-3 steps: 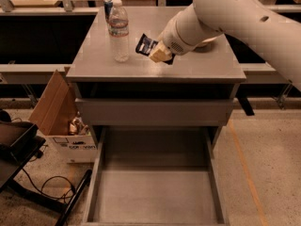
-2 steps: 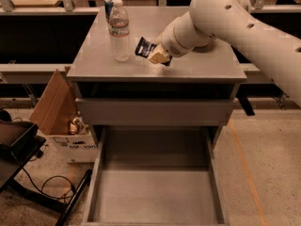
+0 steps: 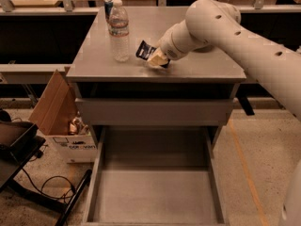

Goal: Pick rxbar blueberry from middle drawer and place on counter

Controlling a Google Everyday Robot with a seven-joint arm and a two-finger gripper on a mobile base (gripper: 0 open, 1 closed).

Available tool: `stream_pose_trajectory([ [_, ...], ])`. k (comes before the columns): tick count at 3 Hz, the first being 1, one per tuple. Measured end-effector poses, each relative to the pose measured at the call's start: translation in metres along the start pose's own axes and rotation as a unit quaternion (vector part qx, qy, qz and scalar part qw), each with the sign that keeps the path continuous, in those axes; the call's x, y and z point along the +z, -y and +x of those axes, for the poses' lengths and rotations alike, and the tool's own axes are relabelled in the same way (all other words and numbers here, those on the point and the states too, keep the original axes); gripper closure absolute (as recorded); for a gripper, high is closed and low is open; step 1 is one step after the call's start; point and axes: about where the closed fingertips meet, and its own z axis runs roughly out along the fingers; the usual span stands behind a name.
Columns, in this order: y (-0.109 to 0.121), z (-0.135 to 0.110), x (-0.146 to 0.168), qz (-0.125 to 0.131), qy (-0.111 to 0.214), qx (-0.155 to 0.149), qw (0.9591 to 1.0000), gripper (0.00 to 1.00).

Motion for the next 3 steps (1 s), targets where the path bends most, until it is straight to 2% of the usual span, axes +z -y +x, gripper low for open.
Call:
stream_pose_trajectory([
  [2,-0.0030,0.0001,0.0044,-0.004,0.000,0.000,1.0000,0.12],
  [3,-0.0042,0.0001,0.0062,-0.006,0.000,-0.001,1.0000,0.00],
])
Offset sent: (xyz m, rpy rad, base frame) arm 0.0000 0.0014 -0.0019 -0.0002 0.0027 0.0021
